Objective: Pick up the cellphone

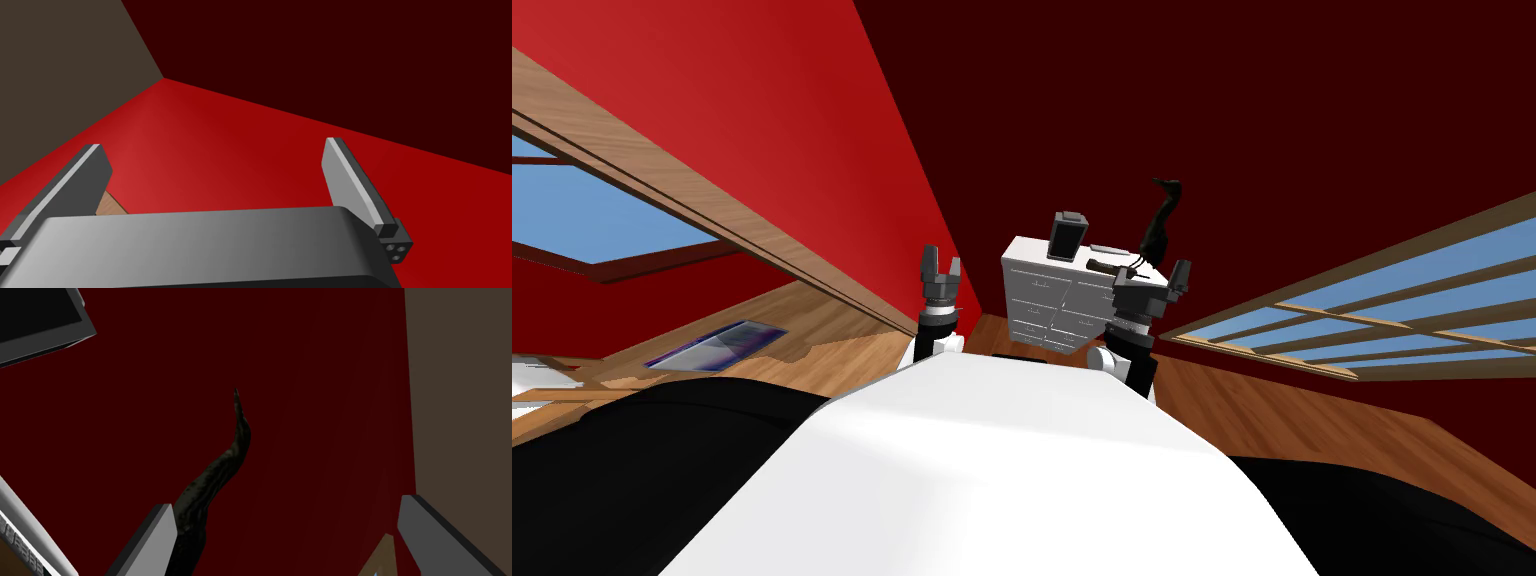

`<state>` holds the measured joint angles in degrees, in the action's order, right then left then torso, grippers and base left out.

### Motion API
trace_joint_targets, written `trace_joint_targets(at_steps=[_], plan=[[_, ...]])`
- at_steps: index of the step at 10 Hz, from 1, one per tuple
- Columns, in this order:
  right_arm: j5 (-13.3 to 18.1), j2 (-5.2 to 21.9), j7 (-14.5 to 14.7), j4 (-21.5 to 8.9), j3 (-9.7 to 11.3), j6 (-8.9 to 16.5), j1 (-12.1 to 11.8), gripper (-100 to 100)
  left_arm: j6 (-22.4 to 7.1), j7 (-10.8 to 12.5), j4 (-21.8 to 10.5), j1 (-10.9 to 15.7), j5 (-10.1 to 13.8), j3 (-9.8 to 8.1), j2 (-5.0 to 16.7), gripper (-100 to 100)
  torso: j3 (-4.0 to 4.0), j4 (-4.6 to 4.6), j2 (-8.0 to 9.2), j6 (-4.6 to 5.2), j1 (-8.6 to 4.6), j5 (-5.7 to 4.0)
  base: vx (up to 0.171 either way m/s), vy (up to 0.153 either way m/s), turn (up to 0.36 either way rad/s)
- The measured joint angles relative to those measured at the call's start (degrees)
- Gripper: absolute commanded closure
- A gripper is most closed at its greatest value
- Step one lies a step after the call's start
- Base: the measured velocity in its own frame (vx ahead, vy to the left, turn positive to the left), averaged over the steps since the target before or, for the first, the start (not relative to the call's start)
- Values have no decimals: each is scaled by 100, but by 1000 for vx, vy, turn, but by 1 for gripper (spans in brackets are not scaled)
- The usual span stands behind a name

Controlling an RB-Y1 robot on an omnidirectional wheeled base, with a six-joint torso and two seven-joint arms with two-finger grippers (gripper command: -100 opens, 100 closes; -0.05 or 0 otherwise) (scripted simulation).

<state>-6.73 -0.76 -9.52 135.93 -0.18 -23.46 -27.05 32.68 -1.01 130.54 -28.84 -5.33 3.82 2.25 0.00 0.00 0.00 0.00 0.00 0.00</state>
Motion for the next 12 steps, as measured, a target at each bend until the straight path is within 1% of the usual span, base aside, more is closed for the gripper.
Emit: trace_joint_targets(at_steps=[1,3,4,8,9,11,12], plan=[[12,128,21,-15,25,-11,-32,-100,0,0,0,0,0,0,0,0,3,1,7,0,-17,-3,-59,-87,20],[33,487,78,-63,56,-33,-119,-100,0,0,0,1,0,-1,1,0,18,7,32,1,-46,-10,-87,-108,14],[41,611,99,-75,71,-49,-159,-100,0,0,0,1,0,-1,1,0,19,7,32,1,-42,-10,-106,-98,16],[169,1266,258,-214,215,-140,-335,-100,0,0,0,1,0,-1,1,0,22,9,38,0,-37,-8,-100,-85,23],[184,1411,281,-254,219,-142,-323,-100,0,0,0,1,0,-1,1,0,19,8,32,0,-29,-8,-108,-58,30],[248,1730,333,-385,261,-208,-355,-100,0,0,0,1,0,0,0,0,21,9,36,0,-23,-6,-109,-59,31],[311,1892,379,-511,317,-289,-369,-100,0,0,0,1,0,0,0,0,26,10,45,0,-27,-7,-93,-72,25]])
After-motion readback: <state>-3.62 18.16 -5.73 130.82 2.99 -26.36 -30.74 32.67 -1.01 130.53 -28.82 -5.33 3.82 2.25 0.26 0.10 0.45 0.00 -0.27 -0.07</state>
